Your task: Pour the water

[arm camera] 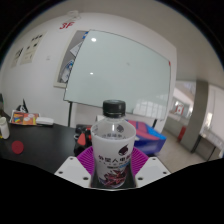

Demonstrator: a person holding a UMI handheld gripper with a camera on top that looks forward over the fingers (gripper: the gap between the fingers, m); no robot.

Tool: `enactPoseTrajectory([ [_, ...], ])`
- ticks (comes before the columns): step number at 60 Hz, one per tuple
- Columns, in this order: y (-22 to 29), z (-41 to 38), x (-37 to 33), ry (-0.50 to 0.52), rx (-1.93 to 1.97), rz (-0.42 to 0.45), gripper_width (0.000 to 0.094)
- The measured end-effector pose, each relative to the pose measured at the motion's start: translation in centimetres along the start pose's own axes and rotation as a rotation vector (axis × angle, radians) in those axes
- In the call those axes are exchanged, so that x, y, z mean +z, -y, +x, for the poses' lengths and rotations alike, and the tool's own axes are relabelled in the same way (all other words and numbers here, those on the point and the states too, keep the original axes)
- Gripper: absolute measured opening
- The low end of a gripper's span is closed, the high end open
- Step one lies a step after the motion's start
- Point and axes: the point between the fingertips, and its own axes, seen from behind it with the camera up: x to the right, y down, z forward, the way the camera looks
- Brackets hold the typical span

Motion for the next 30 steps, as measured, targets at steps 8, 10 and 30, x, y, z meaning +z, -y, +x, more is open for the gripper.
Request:
enactPoseTrajectory([
  [8,8.7,-1.8,-2.3,-0.149,-0.217,0.072,0.0424],
  [10,11.2,-2.9,-2.9,-0.180,-0.287,0.103,0.0423],
  [30,25.6,-26.6,-5.8,-0.244,-1.207,0.371,0.0420],
])
